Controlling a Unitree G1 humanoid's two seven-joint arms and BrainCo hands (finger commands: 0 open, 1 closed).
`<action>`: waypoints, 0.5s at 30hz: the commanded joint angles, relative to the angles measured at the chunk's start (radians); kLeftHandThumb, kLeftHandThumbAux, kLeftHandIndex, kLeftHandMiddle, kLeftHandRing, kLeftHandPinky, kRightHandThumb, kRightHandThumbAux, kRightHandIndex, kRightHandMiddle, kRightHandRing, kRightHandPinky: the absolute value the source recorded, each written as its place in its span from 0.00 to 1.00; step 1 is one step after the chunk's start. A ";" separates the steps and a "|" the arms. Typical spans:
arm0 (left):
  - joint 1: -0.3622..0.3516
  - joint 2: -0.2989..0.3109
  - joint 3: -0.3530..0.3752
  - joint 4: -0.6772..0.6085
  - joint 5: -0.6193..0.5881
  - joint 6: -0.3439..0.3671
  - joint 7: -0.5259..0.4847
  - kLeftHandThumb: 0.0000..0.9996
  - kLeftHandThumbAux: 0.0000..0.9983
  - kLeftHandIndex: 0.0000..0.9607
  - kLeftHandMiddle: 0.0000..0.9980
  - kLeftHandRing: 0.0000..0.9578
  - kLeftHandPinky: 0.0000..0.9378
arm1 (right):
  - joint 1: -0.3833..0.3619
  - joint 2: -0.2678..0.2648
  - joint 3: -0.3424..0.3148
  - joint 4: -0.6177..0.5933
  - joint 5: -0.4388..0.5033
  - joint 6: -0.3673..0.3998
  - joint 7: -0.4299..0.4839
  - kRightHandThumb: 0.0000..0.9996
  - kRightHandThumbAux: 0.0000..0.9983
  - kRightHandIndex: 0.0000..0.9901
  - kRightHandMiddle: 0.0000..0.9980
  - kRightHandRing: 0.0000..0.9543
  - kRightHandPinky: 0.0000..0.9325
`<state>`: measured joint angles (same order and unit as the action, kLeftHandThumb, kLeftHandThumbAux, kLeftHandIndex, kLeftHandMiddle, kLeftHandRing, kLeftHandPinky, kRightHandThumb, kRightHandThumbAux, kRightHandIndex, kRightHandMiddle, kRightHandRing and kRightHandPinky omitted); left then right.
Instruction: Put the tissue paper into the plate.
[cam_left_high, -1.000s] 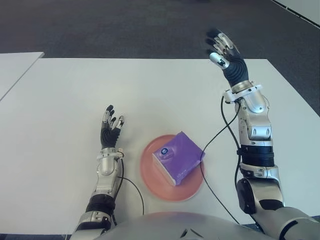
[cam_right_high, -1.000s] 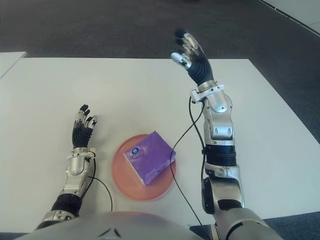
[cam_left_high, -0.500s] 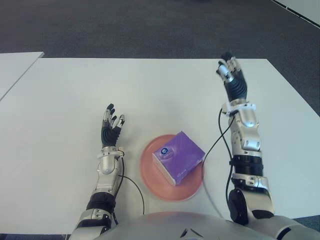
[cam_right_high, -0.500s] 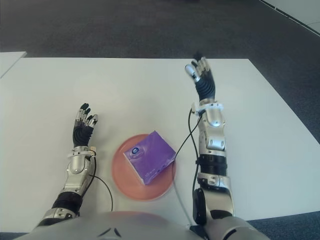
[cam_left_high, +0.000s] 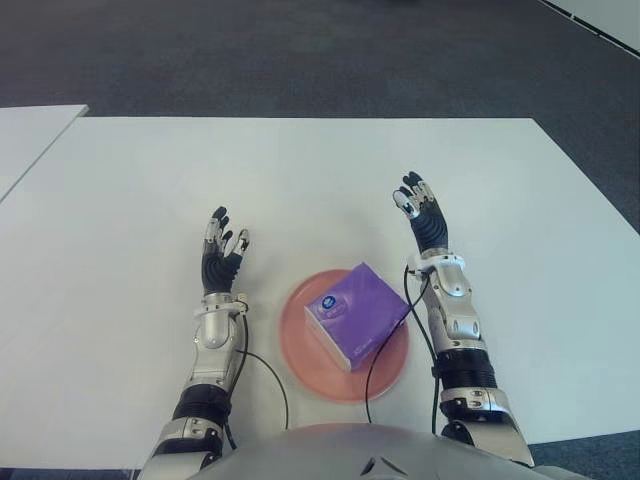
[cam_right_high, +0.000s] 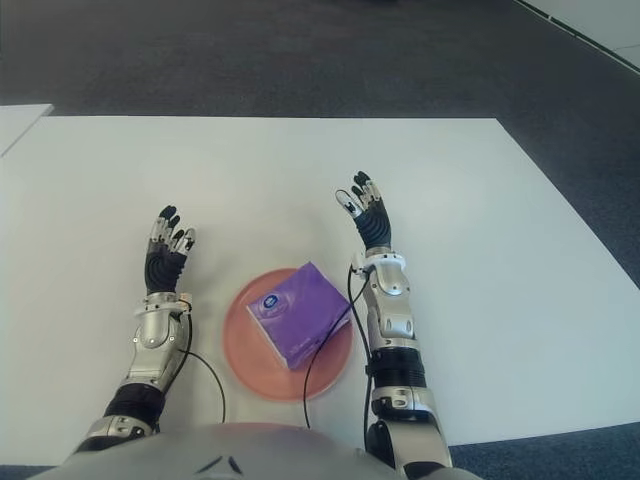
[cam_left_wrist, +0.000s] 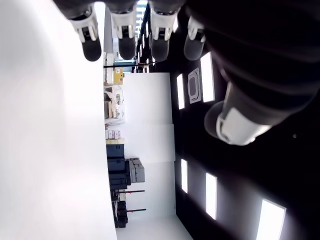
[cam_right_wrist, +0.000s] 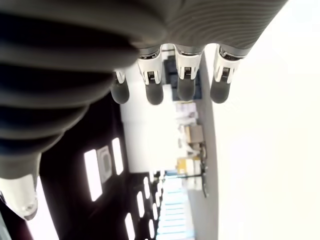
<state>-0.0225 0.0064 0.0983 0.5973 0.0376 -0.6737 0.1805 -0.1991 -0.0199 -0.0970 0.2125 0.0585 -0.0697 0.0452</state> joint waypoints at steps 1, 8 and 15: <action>0.083 0.002 -0.009 0.090 0.024 -0.004 -0.004 0.19 0.64 0.07 0.04 0.01 0.02 | 0.055 0.004 0.018 -0.012 -0.034 0.001 -0.030 0.10 0.55 0.00 0.00 0.00 0.00; 0.079 0.002 -0.008 0.099 0.024 -0.005 -0.002 0.19 0.65 0.07 0.04 0.01 0.02 | 0.112 0.019 0.052 -0.052 -0.071 0.043 -0.071 0.10 0.58 0.00 0.00 0.00 0.00; 0.075 0.002 -0.006 0.110 0.017 -0.009 -0.006 0.20 0.64 0.07 0.04 0.01 0.02 | 0.156 0.032 0.073 -0.059 -0.097 0.085 -0.108 0.09 0.58 0.00 0.00 0.00 0.00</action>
<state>-0.0234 0.0089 0.0981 0.6041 0.0379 -0.6791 0.1805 -0.0657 0.0067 -0.0354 0.1509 -0.0233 -0.0146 -0.0497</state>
